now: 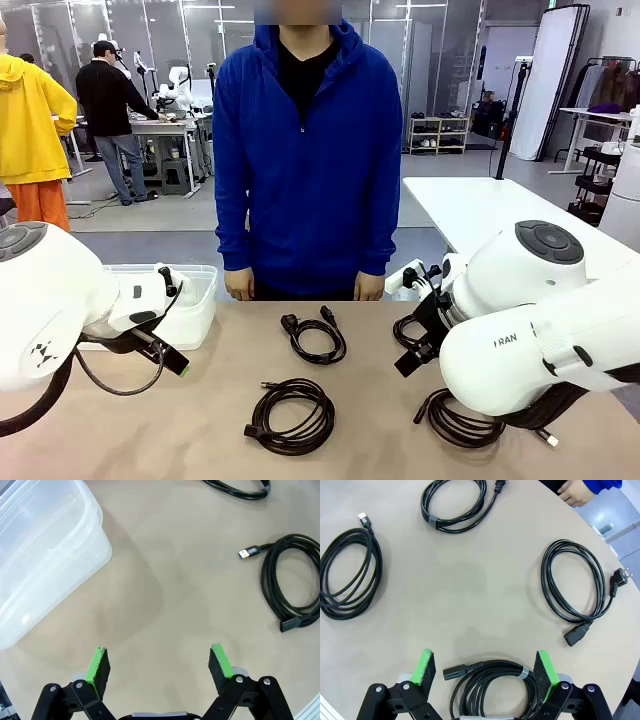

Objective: Organize and store the cables.
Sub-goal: Place the Power Cable into the Organizing box.

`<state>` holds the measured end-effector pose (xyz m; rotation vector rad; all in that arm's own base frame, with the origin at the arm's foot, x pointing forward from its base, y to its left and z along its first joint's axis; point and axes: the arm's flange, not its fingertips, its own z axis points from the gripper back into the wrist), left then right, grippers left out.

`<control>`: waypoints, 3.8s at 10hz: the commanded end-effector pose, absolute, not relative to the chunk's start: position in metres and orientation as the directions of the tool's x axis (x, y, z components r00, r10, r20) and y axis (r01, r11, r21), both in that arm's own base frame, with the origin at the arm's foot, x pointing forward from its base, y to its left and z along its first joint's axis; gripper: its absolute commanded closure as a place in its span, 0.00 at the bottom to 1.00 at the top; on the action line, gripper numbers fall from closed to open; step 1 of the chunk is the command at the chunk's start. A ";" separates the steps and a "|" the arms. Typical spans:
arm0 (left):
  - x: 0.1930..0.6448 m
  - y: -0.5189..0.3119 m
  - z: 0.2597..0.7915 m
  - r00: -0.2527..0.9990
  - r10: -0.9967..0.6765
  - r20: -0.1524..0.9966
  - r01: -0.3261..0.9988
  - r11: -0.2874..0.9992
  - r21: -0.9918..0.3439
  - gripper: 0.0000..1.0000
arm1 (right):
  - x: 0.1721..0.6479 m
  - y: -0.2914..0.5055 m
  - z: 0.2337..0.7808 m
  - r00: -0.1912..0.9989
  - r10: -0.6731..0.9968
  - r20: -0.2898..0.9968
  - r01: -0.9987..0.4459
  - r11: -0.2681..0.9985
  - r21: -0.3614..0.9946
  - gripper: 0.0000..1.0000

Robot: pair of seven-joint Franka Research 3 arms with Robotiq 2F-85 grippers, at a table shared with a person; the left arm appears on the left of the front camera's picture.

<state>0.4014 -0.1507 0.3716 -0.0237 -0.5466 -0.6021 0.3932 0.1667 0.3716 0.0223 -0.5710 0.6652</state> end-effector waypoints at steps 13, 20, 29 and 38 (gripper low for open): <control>0.401 -0.151 0.372 0.687 -0.532 0.495 0.544 0.828 0.135 0.00 | 0.393 0.167 0.372 0.640 0.577 0.508 -0.589 0.792 -0.158 0.00; 0.367 -0.084 0.497 0.559 -0.632 0.536 0.712 0.698 0.081 0.00 | 0.359 0.085 0.482 0.538 0.624 0.567 -0.704 0.702 -0.104 0.00; 0.278 0.083 0.524 0.337 -0.620 0.709 0.760 0.624 0.185 0.00 | 0.247 -0.088 0.505 0.423 0.573 0.702 -0.728 0.676 -0.113 0.00; 0.301 0.100 0.552 0.355 -0.607 0.711 0.736 0.650 0.188 0.00 | 0.268 -0.111 0.548 0.437 0.566 0.699 -0.714 0.691 -0.113 0.00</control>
